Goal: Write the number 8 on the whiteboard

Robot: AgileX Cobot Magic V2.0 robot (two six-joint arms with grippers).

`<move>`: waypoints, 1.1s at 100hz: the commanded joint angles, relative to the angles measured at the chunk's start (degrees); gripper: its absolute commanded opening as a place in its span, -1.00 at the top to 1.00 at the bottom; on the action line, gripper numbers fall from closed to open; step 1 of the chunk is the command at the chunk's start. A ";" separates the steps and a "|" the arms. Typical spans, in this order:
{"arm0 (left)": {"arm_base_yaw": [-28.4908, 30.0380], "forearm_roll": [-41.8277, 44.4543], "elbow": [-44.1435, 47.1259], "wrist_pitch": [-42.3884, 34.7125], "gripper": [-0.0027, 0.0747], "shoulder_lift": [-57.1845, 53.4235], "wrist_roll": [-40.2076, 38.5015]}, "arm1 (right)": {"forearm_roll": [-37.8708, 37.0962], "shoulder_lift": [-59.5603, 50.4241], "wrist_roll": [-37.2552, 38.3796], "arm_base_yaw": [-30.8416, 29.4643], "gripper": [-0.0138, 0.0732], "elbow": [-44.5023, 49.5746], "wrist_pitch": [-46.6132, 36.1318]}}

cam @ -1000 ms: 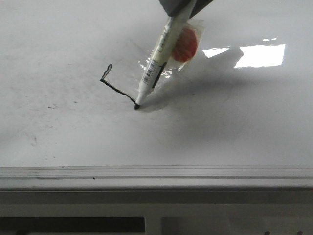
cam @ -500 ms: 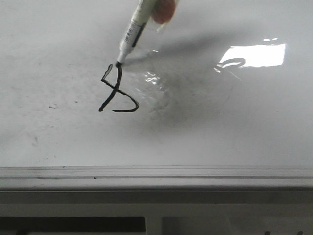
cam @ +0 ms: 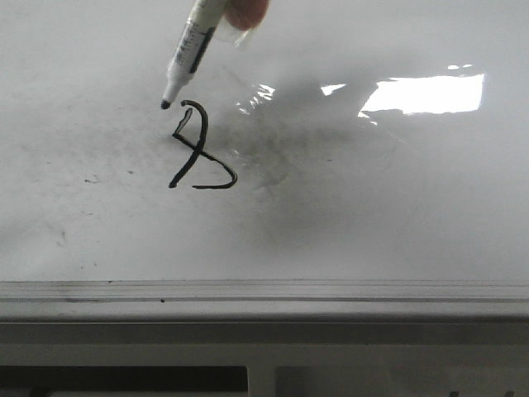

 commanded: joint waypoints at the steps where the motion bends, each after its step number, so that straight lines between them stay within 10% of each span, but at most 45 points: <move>1: -0.13 0.31 -1.78 -7.95 0.30 3.05 -0.71 | 0.20 -0.64 -0.37 1.77 0.82 -1.69 -1.32; 68: -0.24 7.14 -1.78 -22.53 0.33 18.84 -0.71 | 4.64 1.07 -0.37 4.43 0.82 -1.69 -0.61; 94: -0.24 6.32 -1.78 -22.39 0.98 18.84 -1.17 | 5.31 1.07 -0.37 4.43 0.82 -1.69 -0.32; 110: -0.24 6.22 -1.78 -22.01 0.98 18.84 -5.74 | 5.31 1.07 -0.37 4.43 0.30 -1.69 -0.66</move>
